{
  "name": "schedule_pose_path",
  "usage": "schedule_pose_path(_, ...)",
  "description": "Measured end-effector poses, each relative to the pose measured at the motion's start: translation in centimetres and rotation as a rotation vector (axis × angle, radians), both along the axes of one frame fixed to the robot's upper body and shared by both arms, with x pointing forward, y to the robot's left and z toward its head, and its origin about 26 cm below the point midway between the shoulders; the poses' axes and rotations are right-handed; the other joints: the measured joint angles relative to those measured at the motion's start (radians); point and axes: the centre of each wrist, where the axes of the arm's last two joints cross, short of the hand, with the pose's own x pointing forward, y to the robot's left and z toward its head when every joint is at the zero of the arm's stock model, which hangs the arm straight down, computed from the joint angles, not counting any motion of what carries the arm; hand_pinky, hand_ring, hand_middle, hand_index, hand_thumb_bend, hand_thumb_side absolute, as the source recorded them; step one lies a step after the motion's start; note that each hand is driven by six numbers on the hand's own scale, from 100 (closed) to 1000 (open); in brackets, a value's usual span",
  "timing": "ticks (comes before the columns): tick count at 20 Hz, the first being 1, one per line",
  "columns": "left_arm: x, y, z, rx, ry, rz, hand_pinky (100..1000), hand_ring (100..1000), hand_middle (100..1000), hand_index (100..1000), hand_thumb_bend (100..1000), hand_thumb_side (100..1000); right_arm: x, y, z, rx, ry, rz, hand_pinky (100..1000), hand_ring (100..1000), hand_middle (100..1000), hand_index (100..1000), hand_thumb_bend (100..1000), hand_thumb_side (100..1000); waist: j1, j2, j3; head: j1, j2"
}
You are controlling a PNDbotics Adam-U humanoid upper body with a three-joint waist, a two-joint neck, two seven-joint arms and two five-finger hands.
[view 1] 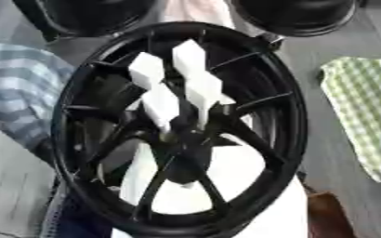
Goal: Pull the pin out of the wheel hub.
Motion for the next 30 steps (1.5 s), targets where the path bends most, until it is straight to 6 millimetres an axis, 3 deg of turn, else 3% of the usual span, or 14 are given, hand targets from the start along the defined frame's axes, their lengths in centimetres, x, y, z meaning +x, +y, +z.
schedule_pose_path(11, 0.0, 0.0, 0.0, 0.002, -0.002, -0.005, 623, 640, 491, 739, 515, 542, 0.0, 0.0, 0.0, 0.0, 0.003, 0.001, 522, 648, 537, 718, 295, 392, 0.0, 0.0, 0.0, -0.001, 0.0)
schedule_pose_path(15, 0.6, -0.1, 1.5, 0.016, -0.048, -0.009, 625, 642, 493, 740, 506, 522, -0.1, 0.0, -0.1, -0.001, 0.007, -0.001, 524, 649, 537, 718, 296, 392, -0.006, 0.0, 0.001, -0.014, 0.0)
schedule_pose_path(20, 2.4, -0.1, 7.5, 0.2, -0.164, -0.066, 637, 651, 504, 749, 496, 501, -0.5, -0.1, -0.4, -0.009, 0.02, -0.004, 525, 649, 538, 718, 296, 394, -0.004, 0.0, 0.0, -0.029, 0.0)
schedule_pose_path(26, 4.3, 0.1, 16.8, 0.697, -0.179, -0.248, 672, 667, 533, 763, 519, 514, -0.8, -0.2, -0.6, -0.02, 0.033, -0.008, 526, 649, 538, 718, 297, 394, 0.012, 0.0, -0.003, -0.052, 0.001)
schedule_pose_path(30, 4.7, 0.4, 21.8, 1.006, -0.126, -0.347, 707, 682, 568, 775, 540, 509, -1.0, -0.3, -0.7, -0.028, 0.04, -0.011, 528, 649, 538, 718, 298, 393, 0.019, 0.004, -0.002, -0.065, 0.001)
